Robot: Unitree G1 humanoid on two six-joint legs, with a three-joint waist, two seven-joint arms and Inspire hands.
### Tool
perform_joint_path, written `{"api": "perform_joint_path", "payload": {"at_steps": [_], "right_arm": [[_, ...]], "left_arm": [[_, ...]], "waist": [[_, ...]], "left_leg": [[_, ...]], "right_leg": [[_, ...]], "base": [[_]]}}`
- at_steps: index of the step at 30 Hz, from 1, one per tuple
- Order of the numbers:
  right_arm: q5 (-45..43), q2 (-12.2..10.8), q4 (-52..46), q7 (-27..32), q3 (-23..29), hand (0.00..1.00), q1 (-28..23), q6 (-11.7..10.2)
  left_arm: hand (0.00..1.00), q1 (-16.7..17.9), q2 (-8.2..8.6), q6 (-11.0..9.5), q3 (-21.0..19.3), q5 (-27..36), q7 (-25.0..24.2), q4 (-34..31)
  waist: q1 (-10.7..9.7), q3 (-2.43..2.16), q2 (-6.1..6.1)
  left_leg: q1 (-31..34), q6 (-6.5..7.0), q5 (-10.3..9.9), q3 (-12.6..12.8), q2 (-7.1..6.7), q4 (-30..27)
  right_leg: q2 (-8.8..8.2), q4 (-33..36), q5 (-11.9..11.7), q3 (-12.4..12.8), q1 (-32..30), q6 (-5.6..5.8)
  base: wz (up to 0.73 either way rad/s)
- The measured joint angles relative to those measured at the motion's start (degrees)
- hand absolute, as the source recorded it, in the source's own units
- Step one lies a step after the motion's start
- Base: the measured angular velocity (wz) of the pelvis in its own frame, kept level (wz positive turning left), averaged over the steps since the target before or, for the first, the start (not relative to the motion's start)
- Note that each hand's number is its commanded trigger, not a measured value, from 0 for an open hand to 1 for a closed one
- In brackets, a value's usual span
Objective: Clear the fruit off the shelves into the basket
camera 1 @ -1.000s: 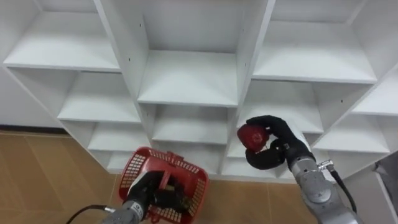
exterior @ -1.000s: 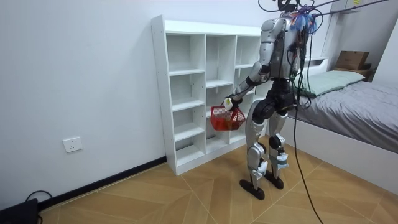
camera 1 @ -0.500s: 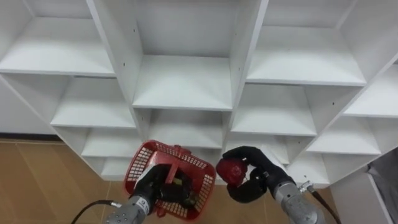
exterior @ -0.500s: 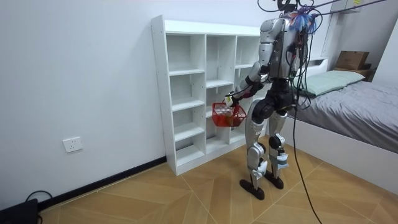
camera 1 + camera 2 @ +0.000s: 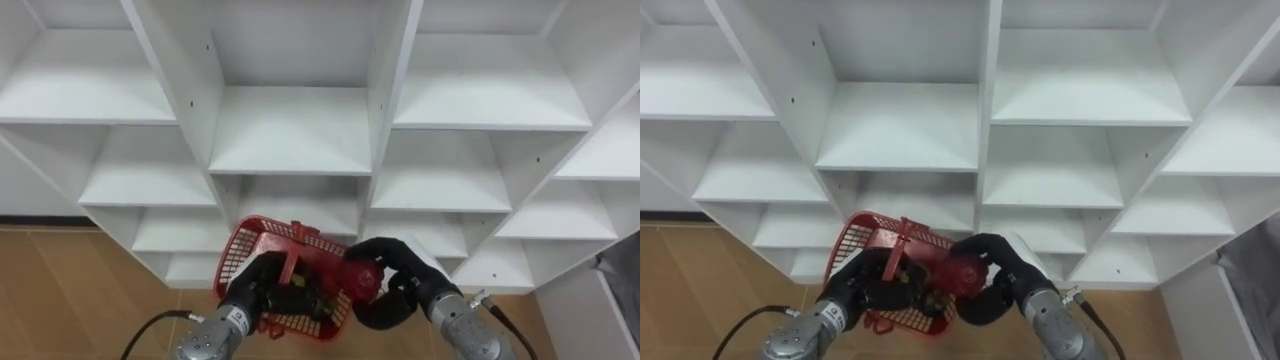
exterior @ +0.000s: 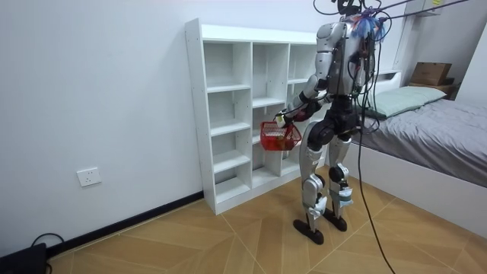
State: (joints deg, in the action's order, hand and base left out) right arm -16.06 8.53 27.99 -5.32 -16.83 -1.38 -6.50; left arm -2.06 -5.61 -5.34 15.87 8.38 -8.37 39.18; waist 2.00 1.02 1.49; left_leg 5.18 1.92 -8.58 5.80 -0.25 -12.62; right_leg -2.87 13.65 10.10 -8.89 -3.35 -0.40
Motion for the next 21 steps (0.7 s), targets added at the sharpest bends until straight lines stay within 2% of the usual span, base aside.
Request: {"api": "perform_joint_path", "payload": {"at_steps": [15,21], "right_arm": [[0.1,-0.5,0.1,-0.2,0.0,1.0,1.0,0.3],[0.2,-1.4,0.1,0.4,0.0,1.0,1.2,0.3]], "left_arm": [[1.0,0.0,0.58,0.0,2.3,-0.2,-1.3,0.0],[1.0,0.0,0.62,0.0,2.4,-0.6,-1.4,0.0]], "waist": [[-0.1,-0.01,-0.01],[-0.2,-0.01,-0.01]], "left_leg": [[0.0,0.04,-0.1,0.2,-0.02,-0.1],[0.3,0.04,-0.1,0.2,0.0,-0.1]], "right_leg": [[0.13,0.0,0.0,0.0,-0.1,0.01],[0.17,0.0,0.0,0.3,-0.4,0.01]], "base": [[-0.01],[0.0]]}}
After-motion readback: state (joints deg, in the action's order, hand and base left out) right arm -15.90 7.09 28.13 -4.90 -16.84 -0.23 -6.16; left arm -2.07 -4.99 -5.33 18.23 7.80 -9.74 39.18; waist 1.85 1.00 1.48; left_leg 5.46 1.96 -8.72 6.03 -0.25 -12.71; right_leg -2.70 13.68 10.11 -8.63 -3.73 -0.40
